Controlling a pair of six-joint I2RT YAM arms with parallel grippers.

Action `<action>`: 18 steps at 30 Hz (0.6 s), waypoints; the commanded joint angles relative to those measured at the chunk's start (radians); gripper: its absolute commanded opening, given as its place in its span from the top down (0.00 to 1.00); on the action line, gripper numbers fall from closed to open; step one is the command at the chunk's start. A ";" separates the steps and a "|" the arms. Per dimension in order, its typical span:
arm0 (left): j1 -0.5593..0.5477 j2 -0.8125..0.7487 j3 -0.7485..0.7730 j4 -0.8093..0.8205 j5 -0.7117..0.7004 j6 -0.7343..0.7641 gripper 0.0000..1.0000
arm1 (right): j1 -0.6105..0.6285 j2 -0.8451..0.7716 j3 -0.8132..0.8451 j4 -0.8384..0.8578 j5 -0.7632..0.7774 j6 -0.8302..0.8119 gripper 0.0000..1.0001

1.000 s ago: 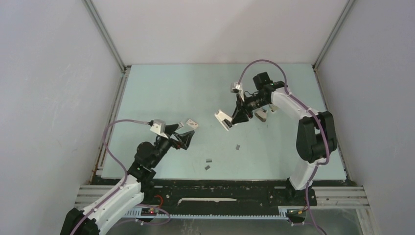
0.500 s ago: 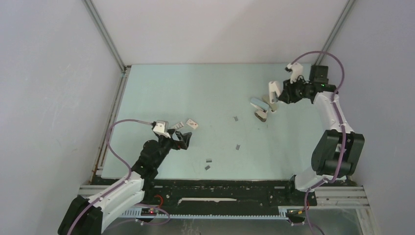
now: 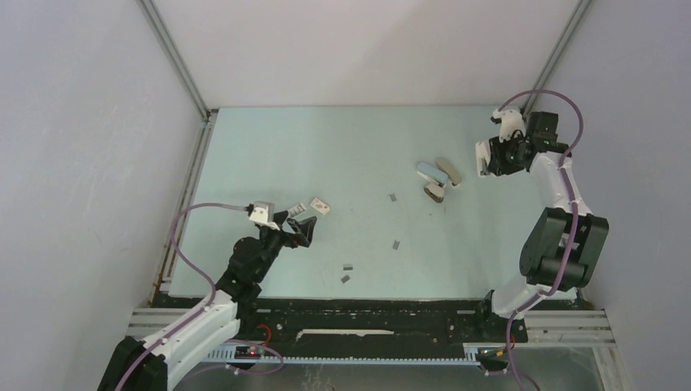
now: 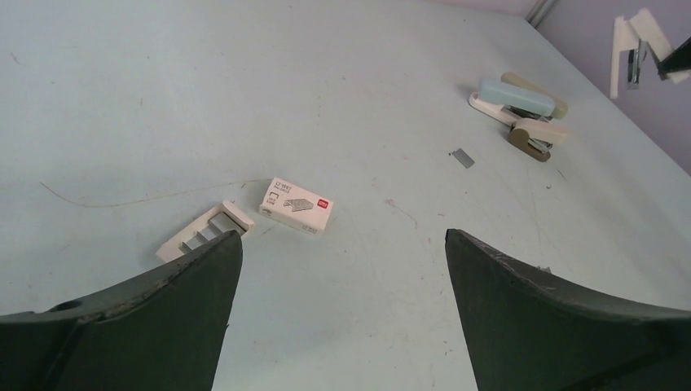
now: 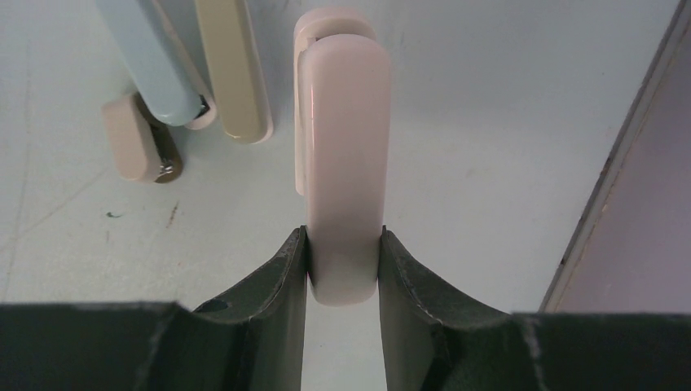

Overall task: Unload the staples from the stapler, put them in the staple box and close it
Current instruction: Place the stapler at the center of the board.

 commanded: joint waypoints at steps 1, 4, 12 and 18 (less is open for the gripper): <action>0.006 -0.016 -0.025 0.045 -0.025 0.004 0.00 | 0.026 0.047 0.005 0.029 0.080 -0.017 1.00; 0.006 -0.019 -0.027 0.046 -0.026 0.003 0.00 | 0.047 0.091 0.025 0.011 0.117 -0.020 1.00; 0.006 -0.022 -0.029 0.048 -0.026 0.003 0.00 | 0.117 0.223 0.094 -0.022 0.188 -0.005 0.98; 0.006 -0.030 -0.034 0.049 -0.028 0.003 0.00 | 0.166 0.347 0.183 -0.031 0.298 0.043 0.89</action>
